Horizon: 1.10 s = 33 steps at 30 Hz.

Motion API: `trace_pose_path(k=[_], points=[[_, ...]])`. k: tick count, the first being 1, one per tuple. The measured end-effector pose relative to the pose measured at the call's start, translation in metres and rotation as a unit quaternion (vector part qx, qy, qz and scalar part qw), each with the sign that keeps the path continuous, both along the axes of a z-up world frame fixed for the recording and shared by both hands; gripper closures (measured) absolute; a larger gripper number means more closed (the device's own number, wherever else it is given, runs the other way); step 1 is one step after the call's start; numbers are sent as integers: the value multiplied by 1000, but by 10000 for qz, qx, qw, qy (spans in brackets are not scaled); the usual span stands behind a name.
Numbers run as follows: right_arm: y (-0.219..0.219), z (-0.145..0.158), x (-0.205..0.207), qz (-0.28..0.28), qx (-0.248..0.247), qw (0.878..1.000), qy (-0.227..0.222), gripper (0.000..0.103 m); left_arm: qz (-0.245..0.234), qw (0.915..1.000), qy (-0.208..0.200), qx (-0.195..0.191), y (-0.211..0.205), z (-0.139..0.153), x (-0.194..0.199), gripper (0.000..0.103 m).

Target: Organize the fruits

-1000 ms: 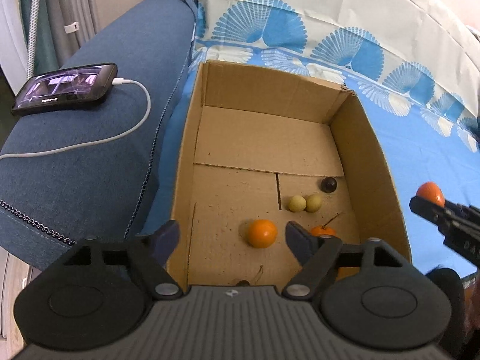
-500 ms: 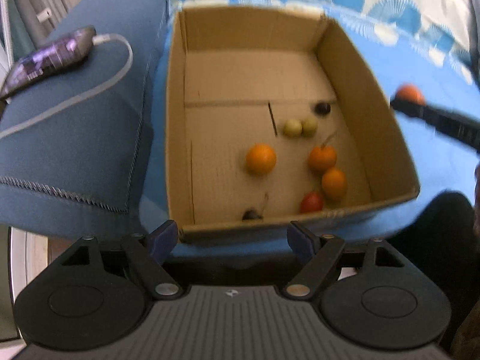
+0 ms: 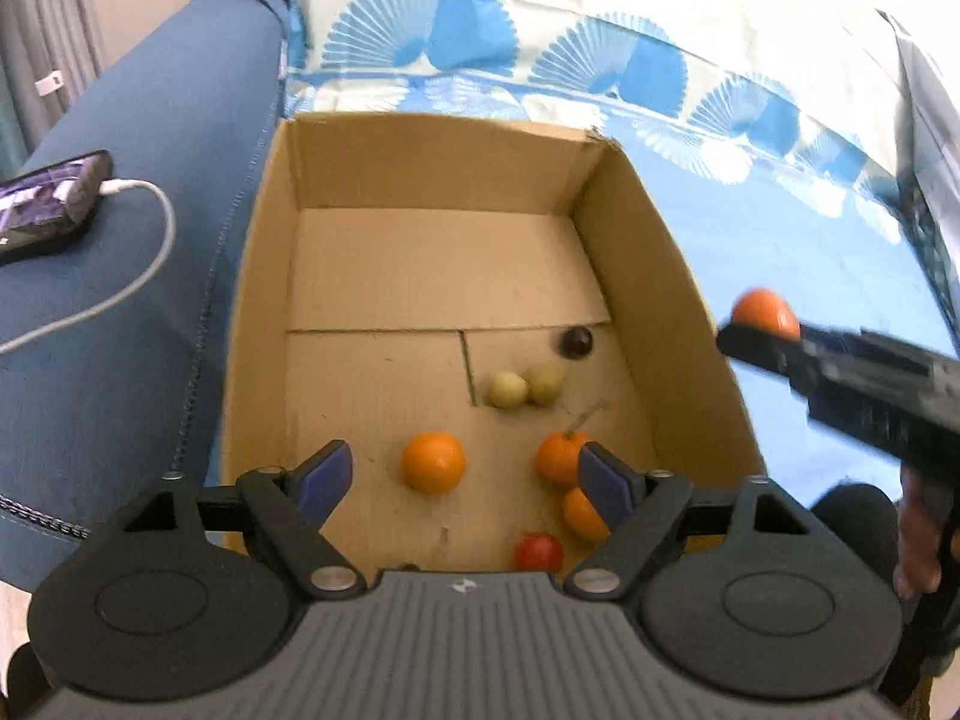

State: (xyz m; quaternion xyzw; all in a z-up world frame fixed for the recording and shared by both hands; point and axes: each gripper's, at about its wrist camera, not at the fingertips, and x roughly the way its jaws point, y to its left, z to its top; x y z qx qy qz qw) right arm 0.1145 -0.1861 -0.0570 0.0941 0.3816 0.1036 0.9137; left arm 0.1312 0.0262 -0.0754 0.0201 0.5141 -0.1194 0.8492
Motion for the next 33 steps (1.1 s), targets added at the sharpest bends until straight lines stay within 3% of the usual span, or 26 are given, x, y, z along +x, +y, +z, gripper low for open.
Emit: trace_pose_path(k=[5,14,21,27,33], points=[[19,-15,6,271,-245,9993,111,63,291,9995,-111,44,12,3,8,10],[28,-30,19,332,-418,9985,91,63,273,9990,-341,-8,0,8,34,9],[2,-8,14,-38,-314,9993,-188,63,56,9987,-502,-42,-22,13,41,9],[-52,8,9,-695,-473,9957,-399,63,-387,9958,-809,-206,-80,26,53,9],[-51,7,6,-146,-164,9992,-330,63,-287,9949,-946,-184,-95,35,55,8]])
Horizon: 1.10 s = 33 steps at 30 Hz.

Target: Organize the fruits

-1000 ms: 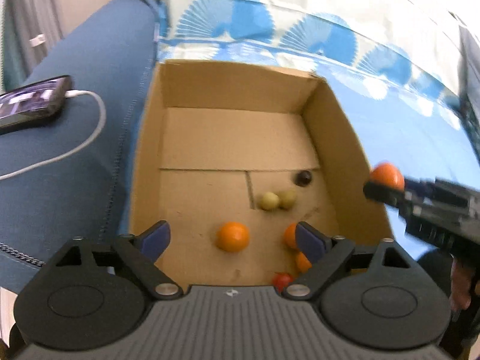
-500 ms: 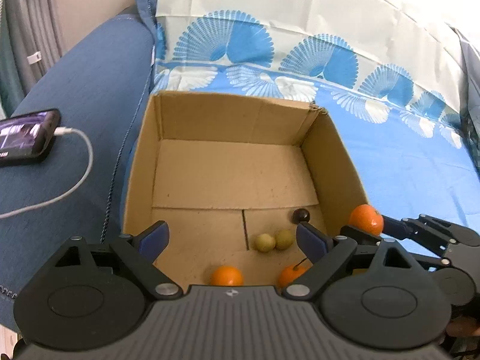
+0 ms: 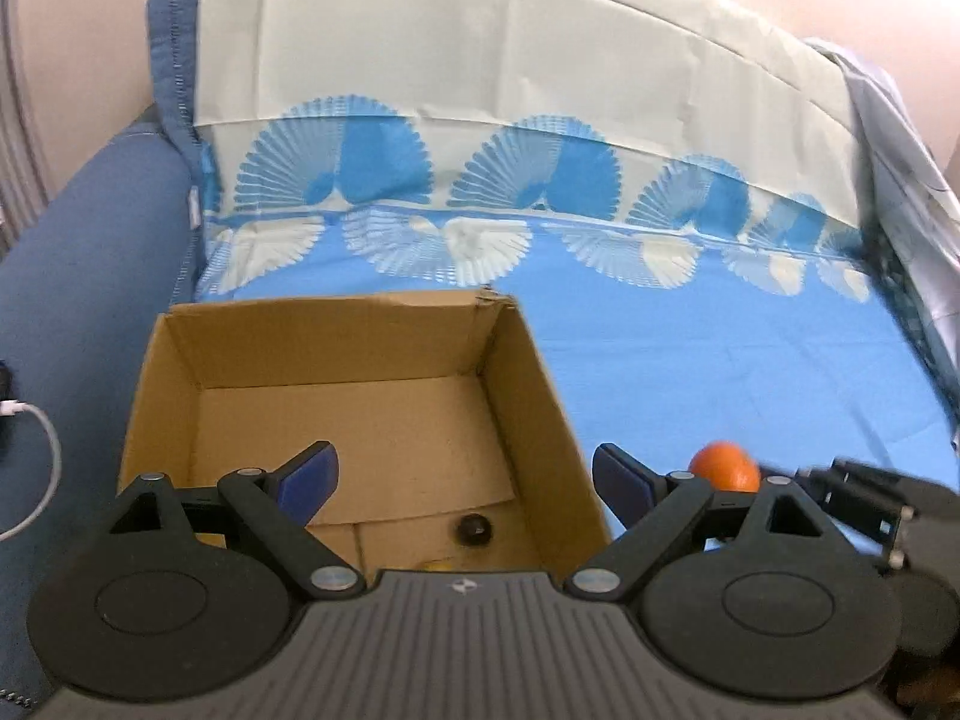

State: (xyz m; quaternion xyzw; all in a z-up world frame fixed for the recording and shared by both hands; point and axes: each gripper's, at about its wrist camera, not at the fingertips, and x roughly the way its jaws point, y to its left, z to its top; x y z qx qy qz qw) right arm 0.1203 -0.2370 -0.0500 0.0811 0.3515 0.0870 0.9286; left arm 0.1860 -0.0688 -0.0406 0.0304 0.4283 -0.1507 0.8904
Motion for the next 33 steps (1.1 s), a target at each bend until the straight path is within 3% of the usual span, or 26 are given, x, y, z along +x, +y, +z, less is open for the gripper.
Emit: trace_pose_path(k=[7,18,26,28,31,33], points=[[47,-23,6,659,-29,9978,110,63,331,9990,34,300,23,-1,2,8],[63,-47,19,646,126,9971,370,63,609,9962,393,489,56,-30,-12,8],[63,-45,19,711,-16,9970,318,63,771,9949,487,420,73,-37,-6,8],[63,-45,20,669,8,9971,351,58,786,9950,472,408,71,-36,-5,0],[60,-38,19,548,157,9980,282,27,804,9948,373,508,70,-34,-7,0],[59,-30,16,490,124,9985,214,24,814,9935,404,681,69,-33,-8,0]])
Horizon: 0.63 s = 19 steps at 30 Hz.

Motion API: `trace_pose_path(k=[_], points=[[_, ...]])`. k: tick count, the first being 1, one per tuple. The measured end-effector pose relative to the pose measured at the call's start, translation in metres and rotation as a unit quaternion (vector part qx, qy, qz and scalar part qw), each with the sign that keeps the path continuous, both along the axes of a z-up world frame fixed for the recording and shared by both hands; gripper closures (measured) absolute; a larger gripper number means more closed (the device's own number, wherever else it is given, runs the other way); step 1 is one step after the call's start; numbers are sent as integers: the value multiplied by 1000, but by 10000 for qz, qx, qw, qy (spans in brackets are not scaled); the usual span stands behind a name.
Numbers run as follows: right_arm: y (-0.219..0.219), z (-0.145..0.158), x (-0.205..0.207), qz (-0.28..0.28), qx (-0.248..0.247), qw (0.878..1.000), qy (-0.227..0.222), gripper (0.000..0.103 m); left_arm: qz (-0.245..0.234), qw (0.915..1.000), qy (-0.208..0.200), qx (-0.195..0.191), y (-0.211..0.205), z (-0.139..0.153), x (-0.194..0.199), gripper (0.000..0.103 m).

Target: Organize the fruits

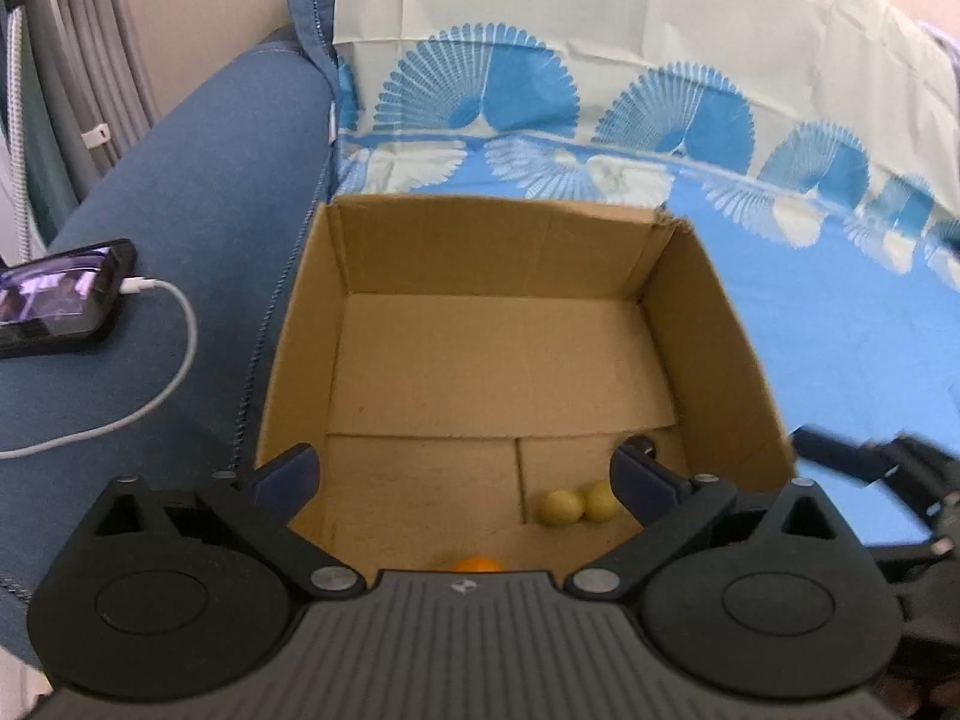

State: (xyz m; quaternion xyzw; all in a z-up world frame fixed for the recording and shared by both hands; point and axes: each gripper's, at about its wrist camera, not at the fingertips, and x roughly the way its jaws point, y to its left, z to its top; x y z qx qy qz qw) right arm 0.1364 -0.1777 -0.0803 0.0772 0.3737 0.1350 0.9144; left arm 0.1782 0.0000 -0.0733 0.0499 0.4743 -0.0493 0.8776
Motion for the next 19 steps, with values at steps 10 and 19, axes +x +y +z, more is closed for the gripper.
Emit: trace_pose_path(k=[10,19], points=[[14,21,-49,-270,-110,9986,444,12,239,9983,336,423,6,7,-49,0],[31,41,-93,-150,-150,9994,278,7,457,9976,285,425,19,13,-100,0]])
